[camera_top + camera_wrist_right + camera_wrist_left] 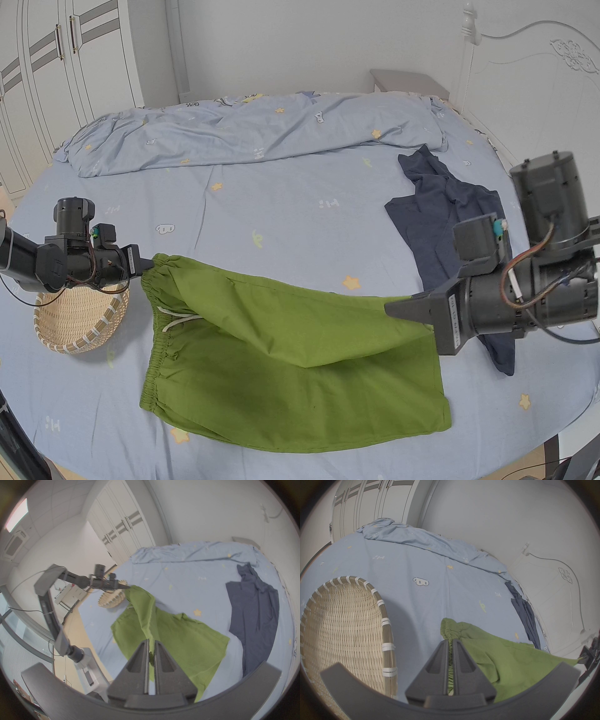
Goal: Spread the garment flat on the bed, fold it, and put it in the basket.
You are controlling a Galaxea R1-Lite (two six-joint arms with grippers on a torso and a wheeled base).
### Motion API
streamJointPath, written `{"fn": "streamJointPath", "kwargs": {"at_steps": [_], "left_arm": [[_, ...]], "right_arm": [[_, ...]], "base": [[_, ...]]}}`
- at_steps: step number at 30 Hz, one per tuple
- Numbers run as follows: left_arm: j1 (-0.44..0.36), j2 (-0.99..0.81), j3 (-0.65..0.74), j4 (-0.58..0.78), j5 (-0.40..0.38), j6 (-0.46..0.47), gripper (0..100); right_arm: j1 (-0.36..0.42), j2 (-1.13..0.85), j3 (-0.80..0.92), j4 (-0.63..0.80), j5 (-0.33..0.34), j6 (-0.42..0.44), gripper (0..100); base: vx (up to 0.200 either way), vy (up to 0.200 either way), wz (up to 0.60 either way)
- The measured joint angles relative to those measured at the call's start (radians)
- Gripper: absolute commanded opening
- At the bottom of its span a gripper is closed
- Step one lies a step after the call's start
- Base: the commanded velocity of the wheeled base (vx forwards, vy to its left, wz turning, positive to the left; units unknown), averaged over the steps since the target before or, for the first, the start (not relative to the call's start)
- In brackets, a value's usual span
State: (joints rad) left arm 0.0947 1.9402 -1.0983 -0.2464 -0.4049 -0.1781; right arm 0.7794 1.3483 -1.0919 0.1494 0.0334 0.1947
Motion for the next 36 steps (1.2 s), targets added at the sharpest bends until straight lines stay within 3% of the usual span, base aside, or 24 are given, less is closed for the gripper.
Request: {"fn": "streamJointPath", "kwargs": {"at_steps": [4,7,15,19,24,36], "left_arm": [[0.005,0.0,-0.001,0.0,0.0,-0.001,0],[0.008,0.0,-0.002,0.0,0.0,-0.008,0],[0.022,-0.008,-0.003,0.0,0.0,-0.024,0],[0.027,-0.011,-0.007,0.0,-0.001,-0.028,0],[0.037,-0.012,-0.019,0.001,-0.001,-0.03,0],[0.052,-0.008,-0.053,0.0,-0.001,-0.028,0]], "right_arm": [[0.039,-0.04,-0.049,0.024,-0.011,0.01,0],[0.01,-0.049,-0.067,0.023,0.005,0.011,0],[-0.228,0.023,-0.089,-0.055,0.185,0.011,0],[-0.325,0.106,-0.103,-0.119,0.237,0.008,0],[-0.412,0.24,-0.181,-0.173,0.251,-0.002,0],[-0.486,0.506,-0.493,-0.195,0.234,-0.071,0]], "base": [[0.0,0.0,0.0],[0.0,0.0,0.0],[0.0,0.0,0.0],[0.0,0.0,0.0],[0.0,0.0,0.0],[0.0,0.0,0.0]]}}
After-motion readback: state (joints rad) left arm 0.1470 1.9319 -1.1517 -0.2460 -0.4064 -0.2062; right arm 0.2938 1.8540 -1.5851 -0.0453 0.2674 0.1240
